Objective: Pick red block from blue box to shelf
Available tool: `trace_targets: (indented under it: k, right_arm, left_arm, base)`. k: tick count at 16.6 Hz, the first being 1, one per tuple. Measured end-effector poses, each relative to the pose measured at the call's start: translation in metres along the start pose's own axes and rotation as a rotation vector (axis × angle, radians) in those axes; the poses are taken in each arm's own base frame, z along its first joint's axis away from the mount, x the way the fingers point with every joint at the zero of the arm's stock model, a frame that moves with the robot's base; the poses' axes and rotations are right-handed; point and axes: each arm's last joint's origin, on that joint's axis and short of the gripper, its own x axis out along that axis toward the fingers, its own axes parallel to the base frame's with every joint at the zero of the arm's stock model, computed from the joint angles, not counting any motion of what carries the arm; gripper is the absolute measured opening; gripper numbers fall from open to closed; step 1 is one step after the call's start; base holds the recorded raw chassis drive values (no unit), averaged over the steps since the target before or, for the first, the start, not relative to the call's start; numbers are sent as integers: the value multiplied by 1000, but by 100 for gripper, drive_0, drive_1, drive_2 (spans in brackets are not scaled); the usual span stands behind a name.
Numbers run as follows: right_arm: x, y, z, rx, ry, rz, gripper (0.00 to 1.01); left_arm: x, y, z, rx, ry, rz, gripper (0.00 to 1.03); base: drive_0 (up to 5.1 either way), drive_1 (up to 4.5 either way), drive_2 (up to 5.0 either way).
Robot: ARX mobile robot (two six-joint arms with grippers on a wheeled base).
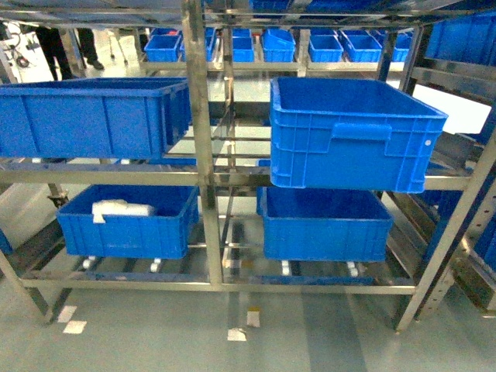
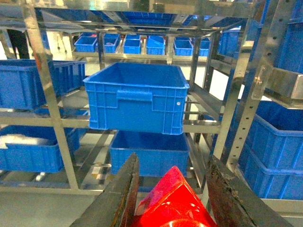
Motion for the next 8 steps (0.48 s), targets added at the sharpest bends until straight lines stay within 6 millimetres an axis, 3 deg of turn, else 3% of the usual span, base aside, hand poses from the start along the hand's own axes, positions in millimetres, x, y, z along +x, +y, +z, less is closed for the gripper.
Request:
trace_targets:
  k: [8]
  right_arm:
    - [0, 0, 0, 0, -3, 0, 37]
  left_arm:
    - [0, 0, 0, 0, -2, 0, 98]
  base:
    - [108, 536, -321]
